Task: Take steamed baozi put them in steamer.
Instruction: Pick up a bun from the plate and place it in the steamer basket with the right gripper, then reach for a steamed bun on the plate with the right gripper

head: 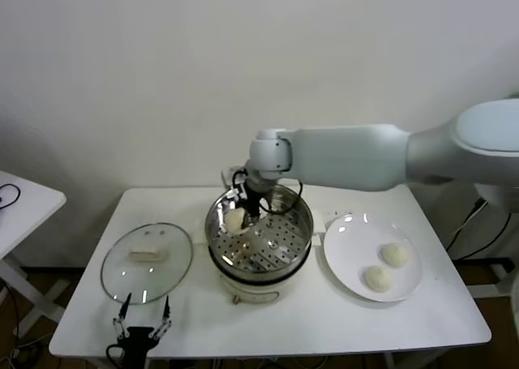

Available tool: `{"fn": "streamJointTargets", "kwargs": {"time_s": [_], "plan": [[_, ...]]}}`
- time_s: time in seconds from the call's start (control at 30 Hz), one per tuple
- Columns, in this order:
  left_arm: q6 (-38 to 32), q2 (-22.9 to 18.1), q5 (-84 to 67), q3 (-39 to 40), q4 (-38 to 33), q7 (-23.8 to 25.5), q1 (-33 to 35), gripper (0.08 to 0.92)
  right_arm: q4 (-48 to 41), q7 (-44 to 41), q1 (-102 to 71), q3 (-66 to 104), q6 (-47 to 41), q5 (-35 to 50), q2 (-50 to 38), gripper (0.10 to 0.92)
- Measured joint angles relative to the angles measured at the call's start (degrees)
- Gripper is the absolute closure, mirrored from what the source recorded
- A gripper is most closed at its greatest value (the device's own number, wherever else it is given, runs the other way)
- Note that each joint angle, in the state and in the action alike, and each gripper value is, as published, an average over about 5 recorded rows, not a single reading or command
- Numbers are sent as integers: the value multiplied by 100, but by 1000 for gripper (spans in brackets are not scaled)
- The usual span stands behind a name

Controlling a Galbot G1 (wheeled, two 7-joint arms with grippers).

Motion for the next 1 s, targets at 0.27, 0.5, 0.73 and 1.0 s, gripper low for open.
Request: {"fn": "streamJointTargets", "kwargs": {"time_s": [0.27,0.5,0.73,1.0], "plan": [[-7,-5,63,15,45,5,-20,177,-268,-37,-241,59,-2,-148,196,431],[-29,-7,106,16,70,11,-18,177,-318,-55,-314,91,5,-158,243,376],[-36,-13,136,11,64,10,-12,177,-243,-106,-208,82,107,-119,136,217],[-19,-24,211,22,31,10,16,177,141,-462,386,-136,396,59,-400,203]]}}
